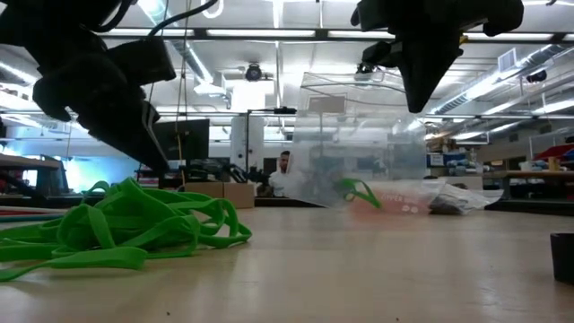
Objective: Sort rubber bands
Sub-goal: Put the green rubber band into the transparent zip bag
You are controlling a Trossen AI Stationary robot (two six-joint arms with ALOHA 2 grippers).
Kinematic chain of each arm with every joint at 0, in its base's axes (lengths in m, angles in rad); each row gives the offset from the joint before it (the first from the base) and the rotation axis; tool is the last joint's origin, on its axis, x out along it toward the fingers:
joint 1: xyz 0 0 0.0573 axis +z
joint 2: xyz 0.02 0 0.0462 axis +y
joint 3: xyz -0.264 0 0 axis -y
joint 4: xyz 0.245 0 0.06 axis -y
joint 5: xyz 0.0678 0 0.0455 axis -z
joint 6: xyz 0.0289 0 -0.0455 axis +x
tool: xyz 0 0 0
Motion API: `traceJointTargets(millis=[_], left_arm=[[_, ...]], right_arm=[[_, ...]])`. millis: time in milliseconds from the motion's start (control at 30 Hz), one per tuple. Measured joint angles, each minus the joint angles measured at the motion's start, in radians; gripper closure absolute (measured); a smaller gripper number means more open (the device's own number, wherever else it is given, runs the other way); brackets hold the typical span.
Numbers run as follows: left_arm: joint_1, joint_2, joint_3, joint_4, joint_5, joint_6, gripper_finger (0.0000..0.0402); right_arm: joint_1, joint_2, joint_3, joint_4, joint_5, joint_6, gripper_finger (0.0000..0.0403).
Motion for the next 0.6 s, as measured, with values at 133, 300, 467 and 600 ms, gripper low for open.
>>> traceJointTargets(millis=[133, 300, 467, 600], left_arm=[[0.000, 0.000, 0.000, 0.047, 0.000, 0.001, 0.0396], [0.000, 0.000, 0.000, 0.125, 0.000, 0.002, 0.0396], [0.000, 0.000, 0.000, 0.214, 0.000, 0.003, 0.0396], [0.000, 0.000, 0.000, 0.289, 0.000, 0.003, 0.0396]], right_arm=[[-0.001, 0.000, 0.000, 0.008, 0.000, -0.029, 0.0403], [-0.004, 0.000, 0.000, 0.015, 0.000, -0.033, 0.0403], [-0.004, 0.000, 0.000, 0.014, 0.000, -0.017, 0.0403], [-0.004, 0.000, 0.000, 0.014, 0.000, 0.000, 0.0403]])
